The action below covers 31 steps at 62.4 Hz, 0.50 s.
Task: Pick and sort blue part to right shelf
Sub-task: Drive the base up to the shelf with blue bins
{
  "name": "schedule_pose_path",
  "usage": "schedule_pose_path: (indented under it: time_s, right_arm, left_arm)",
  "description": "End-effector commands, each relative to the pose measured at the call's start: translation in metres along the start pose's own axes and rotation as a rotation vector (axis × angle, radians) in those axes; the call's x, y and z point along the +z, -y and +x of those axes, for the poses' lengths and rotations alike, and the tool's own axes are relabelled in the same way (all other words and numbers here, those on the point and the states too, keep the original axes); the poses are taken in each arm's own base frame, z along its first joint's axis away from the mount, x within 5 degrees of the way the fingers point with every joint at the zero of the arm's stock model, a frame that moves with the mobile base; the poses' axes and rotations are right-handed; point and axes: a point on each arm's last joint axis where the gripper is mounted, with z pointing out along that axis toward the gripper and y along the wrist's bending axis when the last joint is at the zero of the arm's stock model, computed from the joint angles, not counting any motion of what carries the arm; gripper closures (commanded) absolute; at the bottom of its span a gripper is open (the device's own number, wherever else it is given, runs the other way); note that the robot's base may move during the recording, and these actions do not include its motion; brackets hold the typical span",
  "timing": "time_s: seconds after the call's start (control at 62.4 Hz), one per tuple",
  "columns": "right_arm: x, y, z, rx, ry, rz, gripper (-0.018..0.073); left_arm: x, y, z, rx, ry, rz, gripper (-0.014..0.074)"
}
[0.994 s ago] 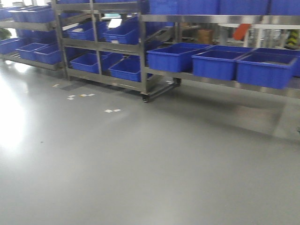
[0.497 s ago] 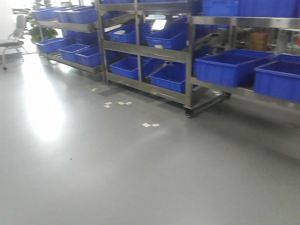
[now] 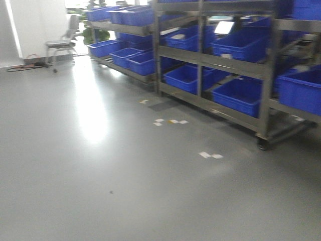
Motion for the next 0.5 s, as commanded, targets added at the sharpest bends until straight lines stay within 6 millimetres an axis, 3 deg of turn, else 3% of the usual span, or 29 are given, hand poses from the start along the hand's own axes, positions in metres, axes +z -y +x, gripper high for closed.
schedule_pose_path:
  time_s: [0.0,0.481]
  right_arm:
    - [-0.0007,-0.0012,-0.0161,-0.019,0.106,-0.008,0.036]
    - [-0.0007,-0.0012,-0.0161,-0.019,0.106,-0.008,0.036]
  left_arm:
    - [0.0008,0.0008,-0.013,0.007,0.084,0.013,0.0326]
    - [0.0008,0.0009,-0.013,0.006,0.083,0.012,0.0326]
